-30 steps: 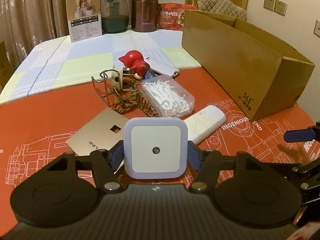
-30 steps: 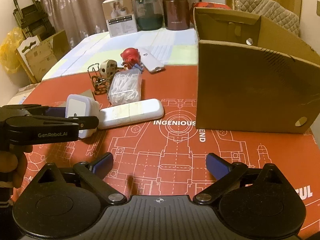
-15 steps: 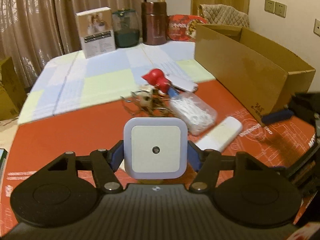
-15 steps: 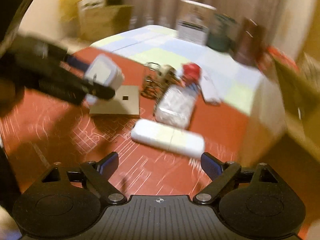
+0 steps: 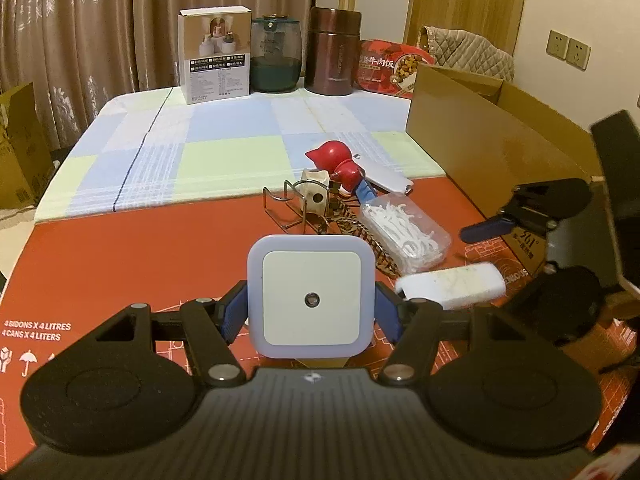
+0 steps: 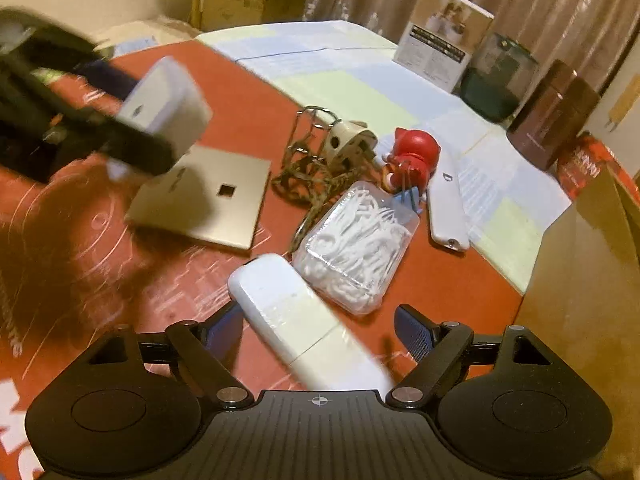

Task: Organize rigid objects
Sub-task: 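Grasp the white square night light with the left tool while the right tool grasps the white device, then carry the white device into the cardboard box and open the right tool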

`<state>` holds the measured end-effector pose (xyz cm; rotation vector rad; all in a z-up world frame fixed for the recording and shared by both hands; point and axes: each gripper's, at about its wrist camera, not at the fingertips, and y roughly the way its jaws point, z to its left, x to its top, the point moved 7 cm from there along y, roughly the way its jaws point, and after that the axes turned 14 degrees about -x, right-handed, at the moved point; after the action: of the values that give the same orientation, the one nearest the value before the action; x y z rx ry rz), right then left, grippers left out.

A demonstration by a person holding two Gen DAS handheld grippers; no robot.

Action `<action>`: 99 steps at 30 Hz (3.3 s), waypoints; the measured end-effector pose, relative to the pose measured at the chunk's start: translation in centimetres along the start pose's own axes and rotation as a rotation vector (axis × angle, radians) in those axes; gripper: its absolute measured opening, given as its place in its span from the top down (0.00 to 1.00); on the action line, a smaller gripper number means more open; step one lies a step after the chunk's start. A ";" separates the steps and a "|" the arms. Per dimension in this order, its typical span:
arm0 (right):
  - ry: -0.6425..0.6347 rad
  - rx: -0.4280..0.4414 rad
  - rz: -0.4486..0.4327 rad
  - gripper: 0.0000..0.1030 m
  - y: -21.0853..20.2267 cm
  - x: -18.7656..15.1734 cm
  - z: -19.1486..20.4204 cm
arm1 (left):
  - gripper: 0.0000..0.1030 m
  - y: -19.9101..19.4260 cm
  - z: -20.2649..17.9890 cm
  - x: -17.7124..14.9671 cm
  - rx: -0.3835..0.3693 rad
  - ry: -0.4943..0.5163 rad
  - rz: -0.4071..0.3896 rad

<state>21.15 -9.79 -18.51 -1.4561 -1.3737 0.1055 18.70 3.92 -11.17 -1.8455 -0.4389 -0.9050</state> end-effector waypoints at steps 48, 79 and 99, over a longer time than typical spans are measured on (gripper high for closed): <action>0.320 0.054 0.080 0.64 -2.6 -1.8 0.8 | 0.41 -0.2 -1.9 0.0 -0.032 -0.057 -0.015; 0.747 -0.291 -0.063 0.64 -15.1 -4.6 -23.1 | 0.41 4.0 -19.3 14.9 -0.272 0.102 -0.143; 0.817 -0.250 0.021 1.00 -11.3 -9.7 -26.8 | 0.41 13.4 -23.6 14.1 -0.287 0.190 -0.004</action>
<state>28.68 -36.19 -4.83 -1.4708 -0.7093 -0.6075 27.40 -24.37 -3.55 -1.9912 -0.2024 -1.1835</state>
